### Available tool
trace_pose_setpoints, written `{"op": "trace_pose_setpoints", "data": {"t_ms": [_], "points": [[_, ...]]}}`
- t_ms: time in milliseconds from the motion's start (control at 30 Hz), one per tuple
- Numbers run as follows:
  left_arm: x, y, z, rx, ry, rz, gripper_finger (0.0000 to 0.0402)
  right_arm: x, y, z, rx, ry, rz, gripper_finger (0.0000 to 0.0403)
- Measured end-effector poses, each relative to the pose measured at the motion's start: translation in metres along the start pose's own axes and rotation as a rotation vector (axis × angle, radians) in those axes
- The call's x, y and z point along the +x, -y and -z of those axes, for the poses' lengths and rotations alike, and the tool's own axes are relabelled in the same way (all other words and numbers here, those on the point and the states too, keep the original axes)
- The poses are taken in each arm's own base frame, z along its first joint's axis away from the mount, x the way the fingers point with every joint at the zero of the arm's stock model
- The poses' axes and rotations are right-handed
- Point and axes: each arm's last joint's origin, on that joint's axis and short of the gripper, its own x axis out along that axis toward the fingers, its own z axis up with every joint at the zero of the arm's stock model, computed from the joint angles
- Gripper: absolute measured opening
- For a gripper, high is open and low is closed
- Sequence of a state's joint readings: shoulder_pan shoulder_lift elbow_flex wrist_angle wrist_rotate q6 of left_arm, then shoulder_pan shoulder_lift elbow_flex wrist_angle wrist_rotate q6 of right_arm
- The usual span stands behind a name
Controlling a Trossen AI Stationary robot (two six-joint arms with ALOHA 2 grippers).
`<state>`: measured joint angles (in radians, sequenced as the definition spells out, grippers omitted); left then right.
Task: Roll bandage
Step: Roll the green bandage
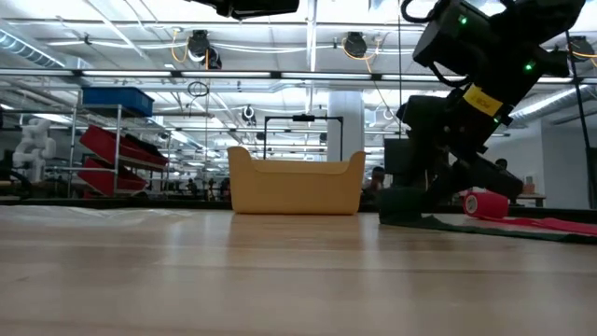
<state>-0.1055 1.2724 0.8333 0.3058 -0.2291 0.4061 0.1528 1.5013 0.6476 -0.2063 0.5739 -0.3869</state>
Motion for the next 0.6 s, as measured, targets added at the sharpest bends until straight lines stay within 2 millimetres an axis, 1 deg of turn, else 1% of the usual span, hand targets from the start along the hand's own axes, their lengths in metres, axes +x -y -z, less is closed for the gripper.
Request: {"op": "trace_pose_setpoints", "data": {"t_ms": [200,600], "points": [[0.0000,-0.0001,0.0000,0.000,0.000,0.000,0.0073,-0.0012,0.0011,-0.0069,0.034,0.061,0.021,0.0203],[0.0000,-0.0001,0.0000,0.001,0.000,0.000,0.0073,-0.0010,-0.0001,-0.0030,-0.020,0.022,0.019,0.0203]]}}
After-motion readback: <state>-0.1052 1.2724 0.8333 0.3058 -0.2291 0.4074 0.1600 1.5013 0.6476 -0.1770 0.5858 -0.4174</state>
